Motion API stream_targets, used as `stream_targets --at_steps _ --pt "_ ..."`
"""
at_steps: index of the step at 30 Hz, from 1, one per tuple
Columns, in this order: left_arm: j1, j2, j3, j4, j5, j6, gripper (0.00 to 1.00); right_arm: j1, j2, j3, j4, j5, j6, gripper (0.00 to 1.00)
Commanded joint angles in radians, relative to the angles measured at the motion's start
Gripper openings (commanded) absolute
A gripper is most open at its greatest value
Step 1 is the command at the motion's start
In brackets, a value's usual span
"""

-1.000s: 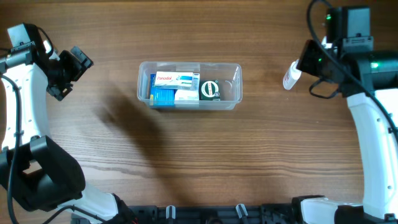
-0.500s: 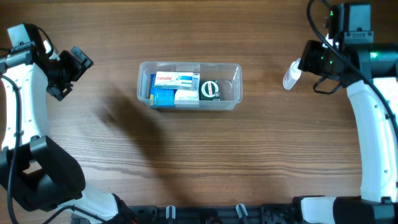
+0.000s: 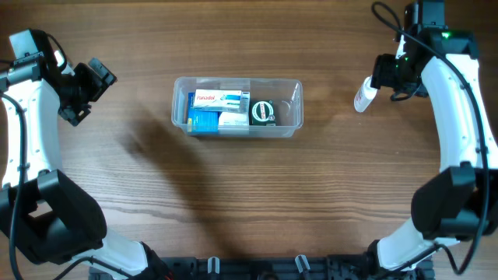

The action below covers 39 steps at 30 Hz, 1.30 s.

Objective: Pack container
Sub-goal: 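Move the right gripper to the white squeeze bottle, then grasp the white squeeze bottle with the right gripper and lift it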

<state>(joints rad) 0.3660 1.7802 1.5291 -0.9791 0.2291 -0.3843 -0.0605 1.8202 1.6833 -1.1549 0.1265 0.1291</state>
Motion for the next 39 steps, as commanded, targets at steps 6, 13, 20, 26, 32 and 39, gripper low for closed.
stream_targets --at_steps 6,13,20,26,32,39 --pt "0.003 -0.015 0.016 0.003 -0.006 -0.013 1.0 0.001 0.035 -0.008 0.072 -0.072 -0.078 0.76" --pt "0.003 -0.015 0.016 0.003 -0.006 -0.013 1.0 0.001 0.039 -0.143 0.211 -0.166 -0.129 0.77" --pt "0.003 -0.015 0.016 0.003 -0.006 -0.013 1.0 0.001 0.039 -0.303 0.368 -0.15 -0.129 0.77" --pt "0.003 -0.015 0.016 0.003 -0.006 -0.013 1.0 0.001 0.039 -0.304 0.396 -0.15 -0.128 0.72" --pt "0.003 -0.015 0.016 0.003 -0.006 -0.013 1.0 0.001 0.041 -0.305 0.418 -0.15 -0.127 0.71" --pt "0.003 -0.015 0.016 0.003 -0.006 -0.013 1.0 0.001 0.041 -0.305 0.443 -0.15 -0.127 0.7"
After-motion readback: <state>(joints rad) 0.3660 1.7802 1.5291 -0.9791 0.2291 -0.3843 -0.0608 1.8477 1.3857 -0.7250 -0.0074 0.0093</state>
